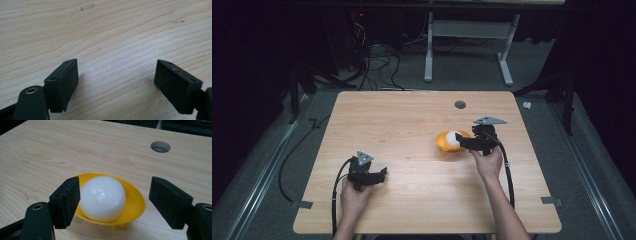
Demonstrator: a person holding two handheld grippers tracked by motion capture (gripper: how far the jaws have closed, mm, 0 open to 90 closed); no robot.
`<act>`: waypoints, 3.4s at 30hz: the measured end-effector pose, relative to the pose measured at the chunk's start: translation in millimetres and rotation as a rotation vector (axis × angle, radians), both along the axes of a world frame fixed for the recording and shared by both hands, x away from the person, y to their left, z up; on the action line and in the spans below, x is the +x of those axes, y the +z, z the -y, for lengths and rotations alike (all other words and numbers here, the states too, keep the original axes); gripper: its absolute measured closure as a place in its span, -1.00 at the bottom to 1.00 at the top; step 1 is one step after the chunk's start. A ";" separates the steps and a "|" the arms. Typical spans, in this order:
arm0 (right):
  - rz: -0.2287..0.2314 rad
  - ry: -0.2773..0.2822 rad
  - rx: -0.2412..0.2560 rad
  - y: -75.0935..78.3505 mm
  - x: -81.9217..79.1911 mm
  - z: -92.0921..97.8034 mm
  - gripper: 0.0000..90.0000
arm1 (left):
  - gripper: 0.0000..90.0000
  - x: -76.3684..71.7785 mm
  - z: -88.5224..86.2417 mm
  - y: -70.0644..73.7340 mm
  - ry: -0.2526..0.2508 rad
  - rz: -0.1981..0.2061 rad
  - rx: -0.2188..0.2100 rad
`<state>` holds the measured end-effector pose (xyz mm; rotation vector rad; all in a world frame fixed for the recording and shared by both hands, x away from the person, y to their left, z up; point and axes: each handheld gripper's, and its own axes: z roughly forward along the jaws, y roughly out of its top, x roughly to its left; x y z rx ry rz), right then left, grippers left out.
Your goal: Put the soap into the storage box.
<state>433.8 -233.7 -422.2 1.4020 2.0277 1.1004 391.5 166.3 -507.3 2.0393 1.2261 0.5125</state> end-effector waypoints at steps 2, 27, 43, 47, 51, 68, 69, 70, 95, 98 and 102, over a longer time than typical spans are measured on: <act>0.025 -0.003 0.006 1.0 -4.2 2.6 -0.39 | -0.55 0.0 0.0 0.0 0.000 0.000 0.000; 0.058 -0.028 0.035 4.2 -25.7 23.2 -0.37 | -0.55 0.0 0.0 0.0 0.000 0.000 0.000; 0.089 -0.046 0.047 6.8 -45.9 37.5 -0.36 | -0.55 0.0 0.0 0.0 0.000 0.000 0.000; 0.089 -0.049 0.048 7.2 -50.3 39.6 -0.36 | -0.55 0.0 0.0 0.0 0.000 0.000 0.000; 0.093 -0.052 0.051 7.1 -53.1 41.0 -0.36 | -0.55 -0.1 0.0 0.0 0.000 0.000 0.000; 0.096 -0.072 0.077 0.9 -73.0 48.9 -0.36 | -0.55 0.0 0.1 0.0 0.000 0.000 0.000; 0.096 -0.072 0.077 0.9 -73.0 48.9 -0.36 | -0.55 0.0 0.1 0.0 0.000 0.000 0.000; 0.097 -0.072 0.076 0.8 -73.3 49.0 -0.36 | -0.55 0.0 0.0 0.0 0.000 0.000 0.000; 0.074 -0.045 0.061 -11.9 -88.7 42.1 -0.36 | -0.55 -0.1 0.0 0.0 0.000 0.000 0.000; 0.068 -0.040 0.059 -14.9 -88.6 40.1 -0.36 | -0.55 -0.1 0.1 0.0 0.000 0.000 0.000; 0.063 -0.028 0.057 -18.1 -88.6 37.4 -0.36 | -0.55 -0.1 0.1 0.0 0.000 0.000 0.000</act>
